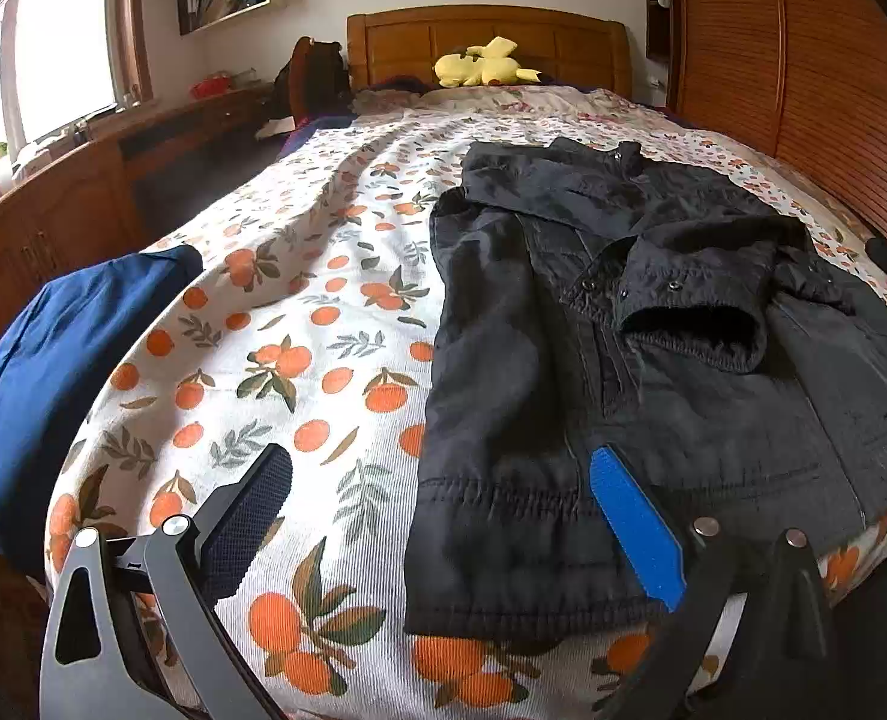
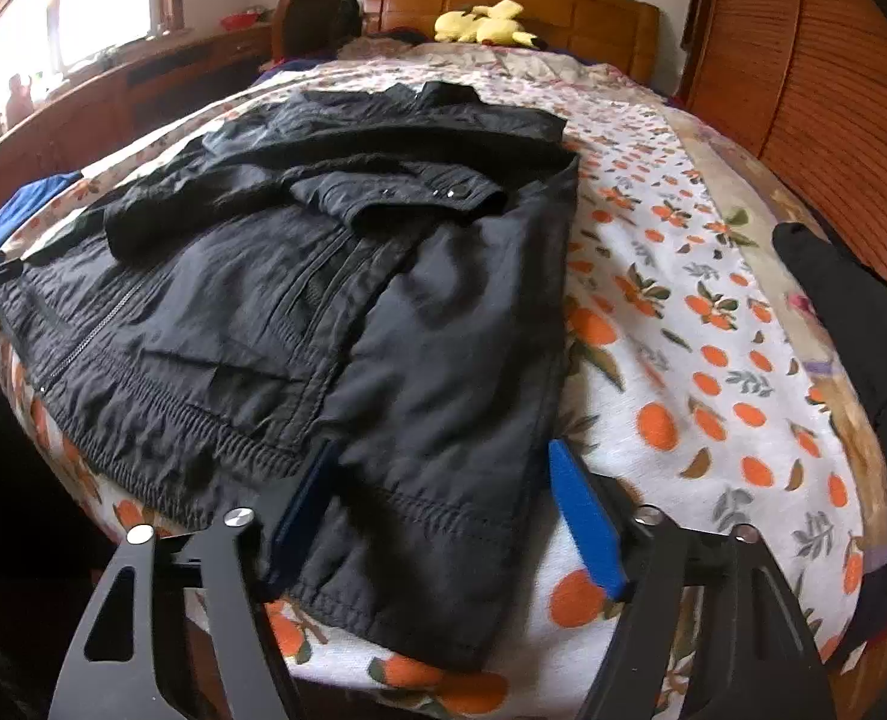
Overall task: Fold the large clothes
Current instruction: 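Move both tools to the jacket hem and grasp it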
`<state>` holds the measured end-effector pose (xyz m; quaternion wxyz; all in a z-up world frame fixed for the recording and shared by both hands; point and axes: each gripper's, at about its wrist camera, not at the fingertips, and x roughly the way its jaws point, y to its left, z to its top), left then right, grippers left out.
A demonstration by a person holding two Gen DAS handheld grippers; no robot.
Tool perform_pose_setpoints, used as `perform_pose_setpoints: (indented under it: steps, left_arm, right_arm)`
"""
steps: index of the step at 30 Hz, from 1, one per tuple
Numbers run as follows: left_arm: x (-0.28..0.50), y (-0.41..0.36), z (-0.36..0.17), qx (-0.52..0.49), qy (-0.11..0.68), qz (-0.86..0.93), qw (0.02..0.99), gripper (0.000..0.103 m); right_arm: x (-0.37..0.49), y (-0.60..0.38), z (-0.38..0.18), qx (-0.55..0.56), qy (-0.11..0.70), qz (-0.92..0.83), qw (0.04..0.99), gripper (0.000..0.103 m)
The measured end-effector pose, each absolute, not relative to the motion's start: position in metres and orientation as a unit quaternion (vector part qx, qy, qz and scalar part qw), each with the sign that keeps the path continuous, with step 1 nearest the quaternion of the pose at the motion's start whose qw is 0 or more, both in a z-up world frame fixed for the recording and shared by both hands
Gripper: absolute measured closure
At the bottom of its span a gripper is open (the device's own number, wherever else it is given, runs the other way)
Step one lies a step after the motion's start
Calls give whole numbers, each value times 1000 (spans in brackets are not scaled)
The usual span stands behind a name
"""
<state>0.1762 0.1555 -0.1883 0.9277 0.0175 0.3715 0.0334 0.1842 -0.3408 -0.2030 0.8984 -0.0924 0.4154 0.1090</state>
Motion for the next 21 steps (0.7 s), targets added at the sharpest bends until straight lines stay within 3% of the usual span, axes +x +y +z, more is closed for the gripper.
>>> perform_pose_setpoints:
  steps: [4,11,13,21]
  left_arm:
    - [170,155,-194,20,380,29,924,3]
    - [154,161,-204,8,387,16,922,3]
    - [150,165,-205,-6,388,4,922,14]
    - [141,163,-206,-24,380,-18,925,36]
  right_arm:
    - [180,-334,-199,-93,404,112,903,59]
    - [177,-329,-197,-87,400,112,905,56]
    - [176,-330,-199,-89,406,109,903,55]
    - [168,-338,-204,-90,420,90,899,45]
